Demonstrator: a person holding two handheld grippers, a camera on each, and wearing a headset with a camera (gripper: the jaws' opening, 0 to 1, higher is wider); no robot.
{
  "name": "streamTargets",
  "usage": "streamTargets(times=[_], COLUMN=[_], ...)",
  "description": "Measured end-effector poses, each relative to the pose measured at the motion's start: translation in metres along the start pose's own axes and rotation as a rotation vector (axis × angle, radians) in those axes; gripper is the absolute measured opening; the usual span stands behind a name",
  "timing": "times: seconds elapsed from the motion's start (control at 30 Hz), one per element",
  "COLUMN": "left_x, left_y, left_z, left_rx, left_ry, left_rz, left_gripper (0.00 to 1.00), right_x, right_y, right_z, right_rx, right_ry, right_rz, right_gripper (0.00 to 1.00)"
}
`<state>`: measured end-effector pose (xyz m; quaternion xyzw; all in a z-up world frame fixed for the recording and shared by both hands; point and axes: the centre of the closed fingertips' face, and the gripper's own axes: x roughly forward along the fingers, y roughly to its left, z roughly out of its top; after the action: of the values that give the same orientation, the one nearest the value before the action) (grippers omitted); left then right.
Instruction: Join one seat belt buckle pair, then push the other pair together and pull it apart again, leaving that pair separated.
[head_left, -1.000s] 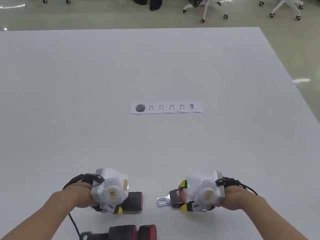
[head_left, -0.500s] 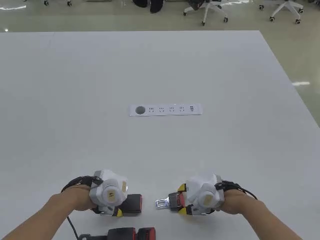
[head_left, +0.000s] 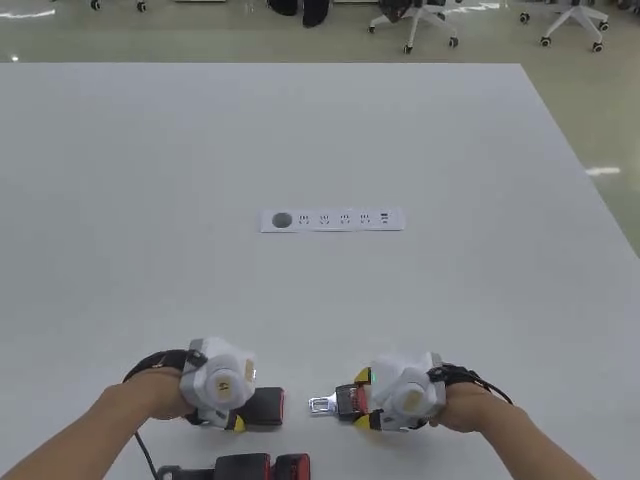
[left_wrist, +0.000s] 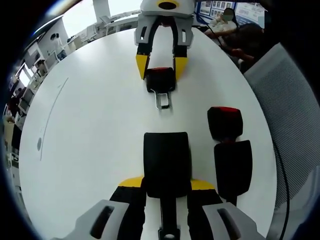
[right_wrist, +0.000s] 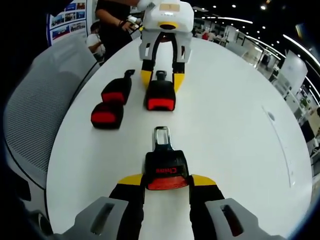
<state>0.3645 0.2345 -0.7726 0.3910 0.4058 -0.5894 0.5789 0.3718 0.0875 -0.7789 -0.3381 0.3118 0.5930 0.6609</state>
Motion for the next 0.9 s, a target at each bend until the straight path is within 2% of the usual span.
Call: streamTargets(times=[0.27, 0.9], left_x=[0.004, 0.0], left_y=[0.001, 0.0], left_z=[-0.003, 0.001], left_rx=[-0.006, -0.019], left_ry=[0.007, 0.014], left_rz=[0.0, 0.002], left_gripper=[0.32, 0.32], right_x=[-0.001, 0.016], right_y=[0.003, 0.006], right_z=[0.01, 0.024], right_rx=[0.022, 0.04], right_ry=[-0.013, -0.028], right_rz=[0.005, -0.001], right_gripper=[0.31, 0.31])
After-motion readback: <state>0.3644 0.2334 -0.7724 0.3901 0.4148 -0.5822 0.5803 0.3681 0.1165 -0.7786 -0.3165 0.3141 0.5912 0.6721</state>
